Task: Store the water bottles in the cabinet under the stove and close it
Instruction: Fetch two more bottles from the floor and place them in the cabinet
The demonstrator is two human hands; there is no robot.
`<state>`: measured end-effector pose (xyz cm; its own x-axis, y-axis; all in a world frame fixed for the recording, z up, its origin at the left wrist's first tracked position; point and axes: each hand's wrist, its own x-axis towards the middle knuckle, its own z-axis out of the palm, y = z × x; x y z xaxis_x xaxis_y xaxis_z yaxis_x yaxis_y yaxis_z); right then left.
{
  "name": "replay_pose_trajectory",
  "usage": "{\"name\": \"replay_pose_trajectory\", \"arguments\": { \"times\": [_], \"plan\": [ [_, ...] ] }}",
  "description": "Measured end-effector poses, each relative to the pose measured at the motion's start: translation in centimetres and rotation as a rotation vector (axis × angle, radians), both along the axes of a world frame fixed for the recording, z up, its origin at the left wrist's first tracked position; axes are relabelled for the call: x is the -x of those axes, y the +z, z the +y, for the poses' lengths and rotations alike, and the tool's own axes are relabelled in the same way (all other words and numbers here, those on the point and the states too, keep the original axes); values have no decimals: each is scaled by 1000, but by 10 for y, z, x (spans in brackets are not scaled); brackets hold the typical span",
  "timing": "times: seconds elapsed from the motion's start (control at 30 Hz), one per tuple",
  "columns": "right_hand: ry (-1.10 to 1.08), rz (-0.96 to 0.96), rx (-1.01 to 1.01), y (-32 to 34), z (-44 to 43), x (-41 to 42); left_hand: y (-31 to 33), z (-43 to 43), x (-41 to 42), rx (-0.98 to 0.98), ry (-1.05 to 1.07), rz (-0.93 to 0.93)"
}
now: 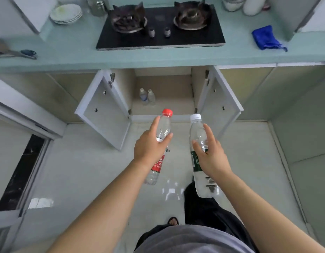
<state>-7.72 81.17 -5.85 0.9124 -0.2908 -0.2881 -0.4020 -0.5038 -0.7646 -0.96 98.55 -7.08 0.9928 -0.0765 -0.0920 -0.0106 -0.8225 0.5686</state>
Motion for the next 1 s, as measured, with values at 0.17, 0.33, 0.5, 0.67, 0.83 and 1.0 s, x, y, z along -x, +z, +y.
{"name": "replay_pose_trajectory", "arguments": {
  "times": [0.17, 0.33, 0.5, 0.67, 0.83, 1.0],
  "plan": [
    [135, -5, -27, -5, -26, -85, -5, -16, -62, -19, 77, -2],
    [254, -15, -15, -10, -53, -167, -6, -30, -119, -2, 165, 25],
    [341, -4, -17, -21, -56, -233, -11, -31, -157, 60, 228, 43],
    [405, 80, 29, -28, -37, -285, -25, -8, -206, 41, 247, 24],
    [435, 140, 93, -45, -7, -336, -44, 26, -273, 86, 221, 44],
    [422, 201, 135, -64, 24, -389, -66, 60, -337, 80, 167, 135]
  ]
}}
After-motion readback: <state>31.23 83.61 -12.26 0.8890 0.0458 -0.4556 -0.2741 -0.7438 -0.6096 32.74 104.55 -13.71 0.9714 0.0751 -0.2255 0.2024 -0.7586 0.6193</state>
